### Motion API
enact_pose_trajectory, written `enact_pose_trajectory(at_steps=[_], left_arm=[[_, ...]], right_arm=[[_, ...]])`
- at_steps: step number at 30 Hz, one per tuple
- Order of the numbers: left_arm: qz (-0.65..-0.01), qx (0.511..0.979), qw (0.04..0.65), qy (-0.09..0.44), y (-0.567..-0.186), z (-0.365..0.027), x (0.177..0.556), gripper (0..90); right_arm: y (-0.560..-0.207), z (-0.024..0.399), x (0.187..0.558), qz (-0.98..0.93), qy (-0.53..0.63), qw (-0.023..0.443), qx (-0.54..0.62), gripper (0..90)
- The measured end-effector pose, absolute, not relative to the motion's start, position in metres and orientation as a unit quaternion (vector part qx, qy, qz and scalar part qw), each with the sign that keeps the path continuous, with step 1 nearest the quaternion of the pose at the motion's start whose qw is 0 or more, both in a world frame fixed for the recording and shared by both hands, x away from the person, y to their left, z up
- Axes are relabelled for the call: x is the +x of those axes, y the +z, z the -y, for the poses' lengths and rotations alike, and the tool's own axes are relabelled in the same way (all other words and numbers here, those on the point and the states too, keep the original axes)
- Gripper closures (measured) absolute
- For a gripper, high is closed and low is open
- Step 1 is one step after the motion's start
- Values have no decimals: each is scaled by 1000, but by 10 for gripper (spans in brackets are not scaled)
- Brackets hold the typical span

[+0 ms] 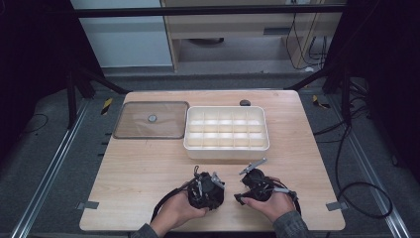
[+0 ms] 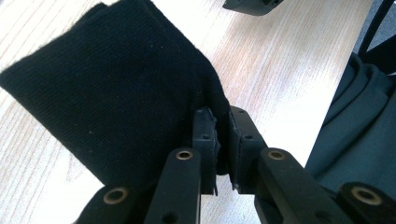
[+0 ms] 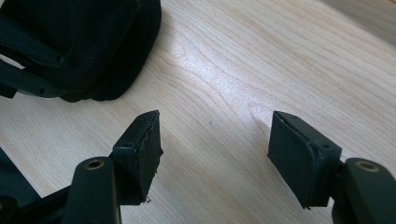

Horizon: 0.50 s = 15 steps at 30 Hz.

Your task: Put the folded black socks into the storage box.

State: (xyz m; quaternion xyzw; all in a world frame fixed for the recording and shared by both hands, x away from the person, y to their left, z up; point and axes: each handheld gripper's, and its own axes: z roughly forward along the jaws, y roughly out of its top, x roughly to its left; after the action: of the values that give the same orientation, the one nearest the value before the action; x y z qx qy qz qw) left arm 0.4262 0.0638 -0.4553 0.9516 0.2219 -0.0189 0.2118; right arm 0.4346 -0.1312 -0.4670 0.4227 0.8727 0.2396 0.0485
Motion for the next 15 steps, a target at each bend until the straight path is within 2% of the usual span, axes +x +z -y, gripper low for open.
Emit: enact_pose_trajectory(at_steps=[15], left_arm=[[-222, 952, 211, -23, -456, -64, 428, 820]], right_arm=[[-467, 132, 435, -873, 239, 48, 422, 343]])
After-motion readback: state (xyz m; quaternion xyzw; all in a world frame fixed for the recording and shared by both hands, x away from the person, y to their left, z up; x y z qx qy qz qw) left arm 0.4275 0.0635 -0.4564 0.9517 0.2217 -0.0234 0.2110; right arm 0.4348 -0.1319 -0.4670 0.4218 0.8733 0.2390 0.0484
